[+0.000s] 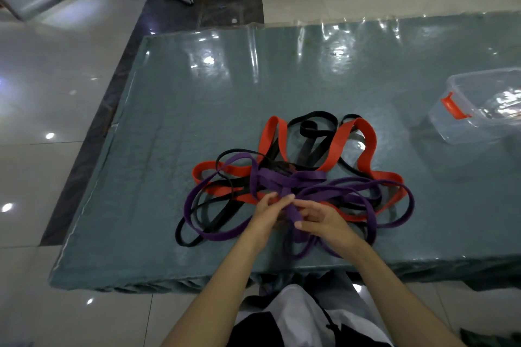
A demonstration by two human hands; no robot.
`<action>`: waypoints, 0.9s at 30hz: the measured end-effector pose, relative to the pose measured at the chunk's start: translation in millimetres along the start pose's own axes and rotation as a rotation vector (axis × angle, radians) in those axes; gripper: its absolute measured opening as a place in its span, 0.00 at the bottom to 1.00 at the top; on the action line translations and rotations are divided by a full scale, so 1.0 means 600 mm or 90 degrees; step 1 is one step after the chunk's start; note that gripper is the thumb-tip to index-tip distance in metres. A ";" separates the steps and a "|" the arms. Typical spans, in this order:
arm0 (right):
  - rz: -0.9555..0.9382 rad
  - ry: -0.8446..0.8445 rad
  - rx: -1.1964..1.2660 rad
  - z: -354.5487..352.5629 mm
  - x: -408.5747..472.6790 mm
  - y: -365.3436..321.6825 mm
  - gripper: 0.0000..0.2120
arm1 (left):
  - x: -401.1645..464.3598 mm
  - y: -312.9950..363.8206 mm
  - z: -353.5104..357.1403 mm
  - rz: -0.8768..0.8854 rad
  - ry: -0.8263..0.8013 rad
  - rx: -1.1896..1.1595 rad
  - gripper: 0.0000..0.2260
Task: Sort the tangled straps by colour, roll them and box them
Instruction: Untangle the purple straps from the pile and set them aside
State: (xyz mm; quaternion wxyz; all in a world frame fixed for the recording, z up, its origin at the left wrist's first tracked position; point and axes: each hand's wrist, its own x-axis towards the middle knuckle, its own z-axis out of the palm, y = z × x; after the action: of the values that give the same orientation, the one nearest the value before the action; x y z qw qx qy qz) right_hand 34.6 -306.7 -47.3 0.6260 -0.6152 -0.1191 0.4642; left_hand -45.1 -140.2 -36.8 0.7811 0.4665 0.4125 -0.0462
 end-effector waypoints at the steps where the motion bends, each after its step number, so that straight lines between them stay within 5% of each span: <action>1: 0.006 -0.002 -0.020 0.001 -0.003 0.002 0.22 | 0.002 0.001 0.007 0.029 0.033 0.030 0.25; 6: 0.049 0.133 -0.052 -0.006 0.004 0.003 0.08 | 0.001 0.024 -0.019 0.191 0.074 0.090 0.20; 9: 0.065 0.207 -0.013 -0.002 0.014 -0.013 0.12 | -0.018 0.042 -0.039 0.258 0.050 0.085 0.18; 18: 0.112 0.132 0.172 0.081 0.076 -0.100 0.19 | -0.068 0.068 -0.068 0.448 0.018 0.189 0.16; 23: 0.034 0.075 0.248 0.101 0.103 -0.174 0.12 | -0.079 0.058 -0.076 0.390 -0.003 0.123 0.21; 27: -0.041 0.056 0.168 0.084 0.099 -0.221 0.09 | -0.076 0.058 -0.055 0.311 -0.051 0.055 0.29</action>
State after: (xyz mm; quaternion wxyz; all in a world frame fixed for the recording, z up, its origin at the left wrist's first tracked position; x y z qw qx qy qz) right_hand 88.3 -205.3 55.1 0.7205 -0.5430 -0.0491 0.4285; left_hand -78.8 -109.7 11.5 0.7644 0.5828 0.2538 0.1079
